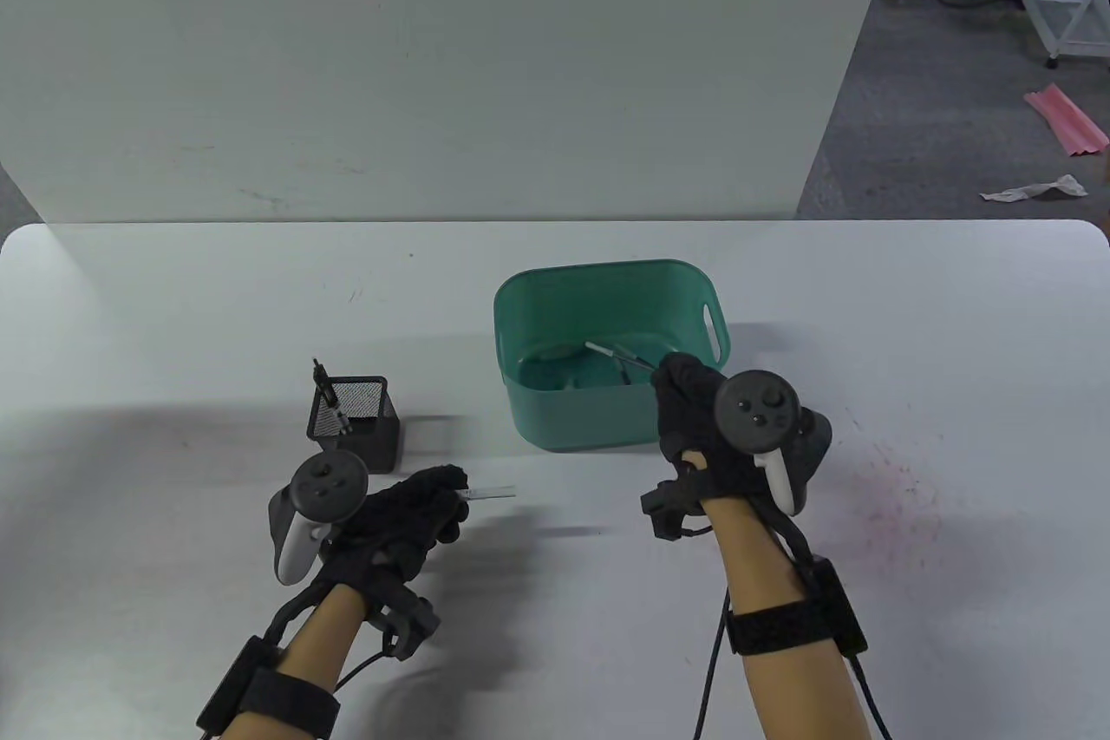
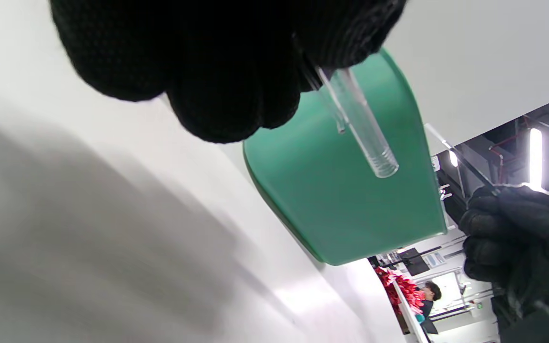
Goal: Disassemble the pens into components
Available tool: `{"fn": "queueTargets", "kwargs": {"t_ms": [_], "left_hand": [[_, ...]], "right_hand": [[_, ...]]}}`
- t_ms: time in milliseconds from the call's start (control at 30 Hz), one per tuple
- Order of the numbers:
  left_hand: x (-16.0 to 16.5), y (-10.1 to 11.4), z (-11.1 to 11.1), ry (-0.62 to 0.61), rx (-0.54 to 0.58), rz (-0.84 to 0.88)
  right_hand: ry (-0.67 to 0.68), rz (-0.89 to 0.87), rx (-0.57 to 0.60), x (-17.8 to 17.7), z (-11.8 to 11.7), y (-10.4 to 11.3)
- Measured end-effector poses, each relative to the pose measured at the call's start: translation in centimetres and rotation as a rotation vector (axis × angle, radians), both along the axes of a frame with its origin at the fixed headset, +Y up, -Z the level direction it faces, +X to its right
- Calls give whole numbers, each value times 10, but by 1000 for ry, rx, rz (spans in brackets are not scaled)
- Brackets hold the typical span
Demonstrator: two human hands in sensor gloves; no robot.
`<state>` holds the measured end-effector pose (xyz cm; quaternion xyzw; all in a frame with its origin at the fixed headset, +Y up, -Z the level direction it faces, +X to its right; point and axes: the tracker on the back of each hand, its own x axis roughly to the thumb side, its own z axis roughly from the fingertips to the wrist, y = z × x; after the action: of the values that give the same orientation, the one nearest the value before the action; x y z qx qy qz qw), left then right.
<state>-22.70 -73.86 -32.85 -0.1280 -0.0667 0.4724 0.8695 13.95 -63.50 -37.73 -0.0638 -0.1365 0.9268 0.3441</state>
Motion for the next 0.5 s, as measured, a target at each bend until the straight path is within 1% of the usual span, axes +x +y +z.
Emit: {"fn": "queueTargets", "kwargs": {"t_ms": [33, 133, 300, 367, 400, 500], "left_hand": [[-1, -1, -1, 8, 3, -18], [-3, -1, -1, 31, 10, -51], [-5, 3, 3, 46, 22, -40], [-4, 6, 5, 48, 35, -34], [-4, 8, 6, 45, 44, -33], [-3, 12, 7, 35, 55, -24]], "right_hand": [[-31, 20, -19, -4, -7, 3], [-67, 41, -90, -15, -21, 9], [-134, 240, -160, -43, -47, 16], [-159, 323, -223, -52, -57, 16], [-167, 356, -234, -56, -62, 16], [-177, 370, -250, -62, -71, 16]]}}
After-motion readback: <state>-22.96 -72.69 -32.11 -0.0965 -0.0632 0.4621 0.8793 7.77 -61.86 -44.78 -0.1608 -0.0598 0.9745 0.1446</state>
